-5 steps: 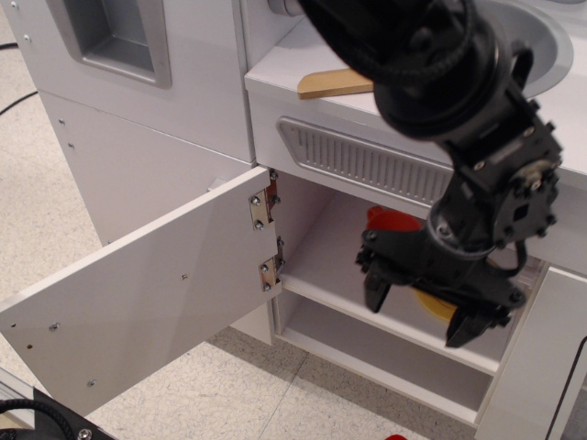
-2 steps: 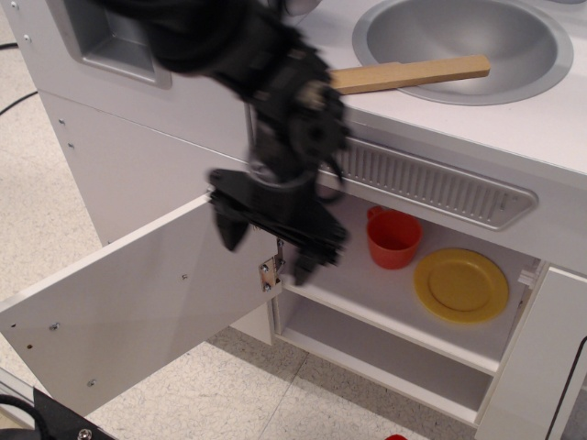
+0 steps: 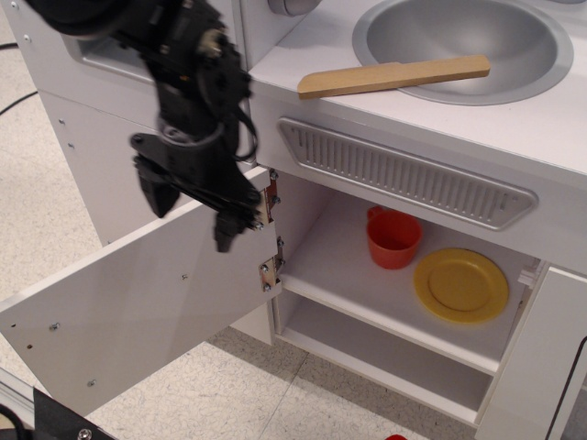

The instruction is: Close cabinet

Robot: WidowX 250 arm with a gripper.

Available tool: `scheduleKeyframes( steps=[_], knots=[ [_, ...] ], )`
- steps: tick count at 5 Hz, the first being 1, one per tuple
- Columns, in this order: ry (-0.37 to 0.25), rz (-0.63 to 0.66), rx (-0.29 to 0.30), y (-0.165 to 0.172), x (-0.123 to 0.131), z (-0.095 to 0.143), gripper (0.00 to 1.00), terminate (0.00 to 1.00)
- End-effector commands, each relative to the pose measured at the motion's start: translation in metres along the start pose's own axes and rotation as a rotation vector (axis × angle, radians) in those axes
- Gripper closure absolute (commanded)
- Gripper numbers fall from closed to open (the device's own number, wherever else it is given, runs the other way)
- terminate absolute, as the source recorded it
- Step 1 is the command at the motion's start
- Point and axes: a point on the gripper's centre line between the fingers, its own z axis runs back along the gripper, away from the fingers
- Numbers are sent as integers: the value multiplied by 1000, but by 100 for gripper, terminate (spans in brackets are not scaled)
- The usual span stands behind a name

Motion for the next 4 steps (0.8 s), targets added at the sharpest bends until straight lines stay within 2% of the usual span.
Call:
scheduleKeyframes(
  steps=[1,2,3,4],
  knots=[
    [-48,-27,45,34,16,-4,0,0],
    [-20,-43,14,29,11,-18,0,0],
    [-15,-49,-45,17,7,-22,0,0],
    [7,-48,-77,0,5,-28,0,0]
  ],
)
